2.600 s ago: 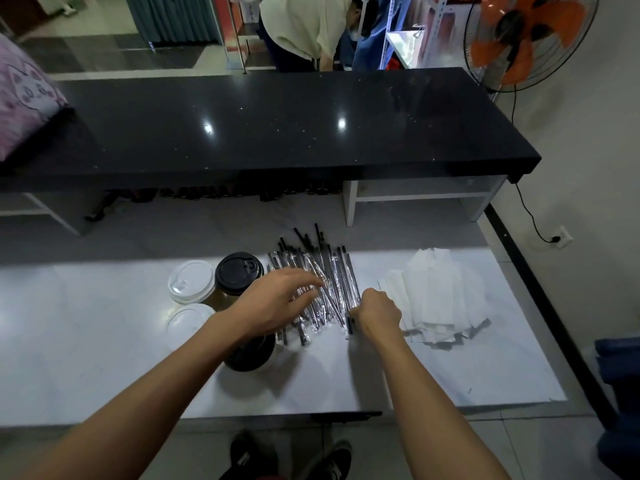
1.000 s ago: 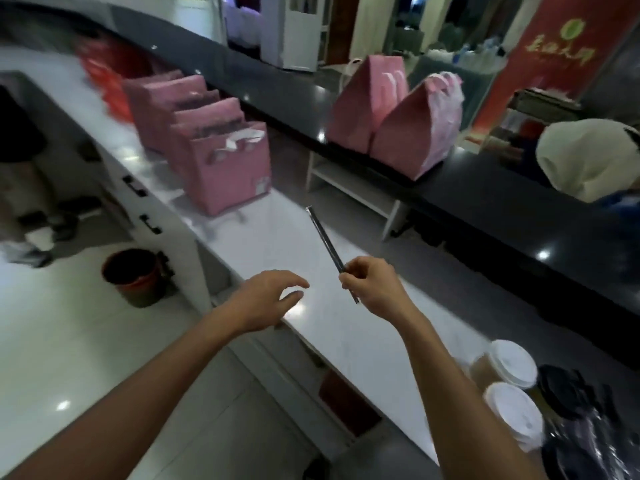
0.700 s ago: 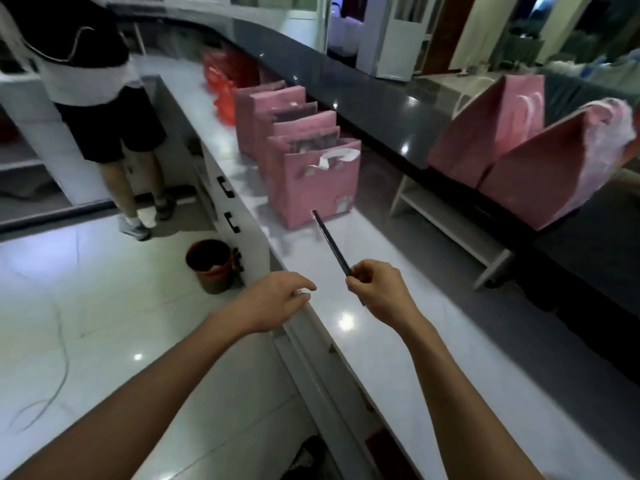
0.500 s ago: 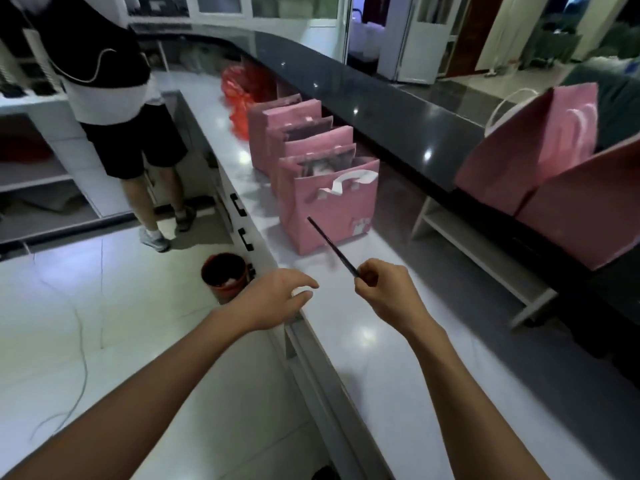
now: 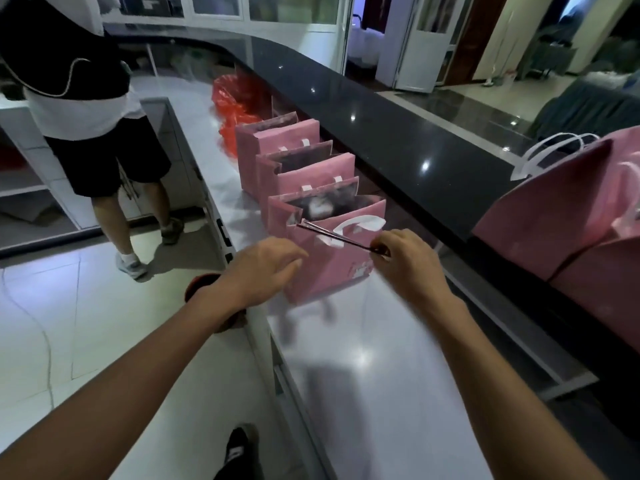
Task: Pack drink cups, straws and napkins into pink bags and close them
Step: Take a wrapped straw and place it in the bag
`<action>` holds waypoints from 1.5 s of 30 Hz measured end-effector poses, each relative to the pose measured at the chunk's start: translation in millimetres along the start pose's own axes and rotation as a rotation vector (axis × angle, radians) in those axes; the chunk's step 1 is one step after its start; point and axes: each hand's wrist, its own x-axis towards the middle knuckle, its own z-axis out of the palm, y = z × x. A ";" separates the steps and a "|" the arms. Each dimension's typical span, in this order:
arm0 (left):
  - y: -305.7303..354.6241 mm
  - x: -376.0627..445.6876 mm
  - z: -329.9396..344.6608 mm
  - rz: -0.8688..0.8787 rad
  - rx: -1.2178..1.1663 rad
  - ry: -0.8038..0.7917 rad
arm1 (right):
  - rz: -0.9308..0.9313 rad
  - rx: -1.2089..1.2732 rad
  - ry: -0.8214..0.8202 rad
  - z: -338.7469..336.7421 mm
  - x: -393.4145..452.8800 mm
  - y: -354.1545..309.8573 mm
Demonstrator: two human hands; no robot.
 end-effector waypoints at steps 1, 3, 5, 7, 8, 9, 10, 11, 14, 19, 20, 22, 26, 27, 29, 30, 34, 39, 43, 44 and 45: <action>-7.1 10.1 -0.9 0.003 -0.010 0.047 | 0.002 -0.024 0.010 0.1 9.8 2.0; -19.7 30.5 -2.4 0.007 -0.031 0.119 | 0.006 -0.074 0.013 1.5 29.6 5.7; -31.6 52.3 -3.6 0.037 -0.033 0.156 | 0.004 -0.132 0.023 5.7 50.4 9.3; -43.6 75.6 -5.3 0.085 -0.023 0.167 | 0.010 -0.182 0.021 9.9 71.9 12.1; -49.3 86.8 -6.1 0.109 -0.011 0.160 | 0.017 -0.208 0.013 11.8 83.1 12.7; -54.5 96.9 -5.9 0.130 0.008 0.146 | 0.020 -0.234 0.004 12.9 94.3 12.8; -59.5 105.9 -4.7 0.147 0.031 0.126 | 0.022 -0.264 -0.008 13.9 105.4 12.7; -64.1 113.1 -3.1 0.161 0.055 0.093 | 0.022 -0.296 -0.024 14.3 115.9 12.3; -78.3 124.2 3.1 0.173 0.075 -0.022 | -0.014 -0.364 -0.110 16.1 141.0 8.1; -95.6 128.5 1.2 0.236 0.005 -0.002 | -0.102 -0.482 -0.274 27.1 168.0 -4.4; -98.1 128.1 0.5 0.259 0.004 -0.009 | -0.115 -0.495 -0.301 29.3 173.5 -7.2; -103.6 127.1 0.0 0.284 0.029 -0.043 | -0.152 -0.520 -0.342 31.6 185.1 -13.8; -111.7 126.0 -0.9 0.318 0.055 -0.099 | -0.206 -0.588 -0.445 31.1 208.7 -33.2; -112.3 126.2 -1.1 0.335 0.056 -0.095 | -0.209 -0.588 -0.475 31.0 214.3 -40.7; -112.2 127.4 -0.4 0.366 0.063 -0.087 | -0.233 -0.604 -0.522 35.8 222.1 -54.1; -112.1 128.5 0.0 0.377 0.062 -0.082 | -0.248 -0.618 -0.550 40.3 224.4 -59.9; -112.8 130.0 0.8 0.423 0.047 -0.071 | -0.236 -0.576 -0.682 63.5 219.7 -71.2; -115.3 128.3 3.1 0.466 0.047 -0.068 | -0.134 -0.462 -0.824 70.6 202.9 -61.8; -115.9 131.2 8.3 0.490 0.069 -0.078 | -0.034 -0.436 -0.849 72.2 194.7 -51.1; -114.5 132.6 10.2 0.498 0.067 -0.075 | -0.019 -0.457 -0.861 74.0 192.4 -50.6; -112.6 133.9 11.8 0.502 0.061 -0.073 | -0.006 -0.482 -0.882 76.1 189.8 -50.7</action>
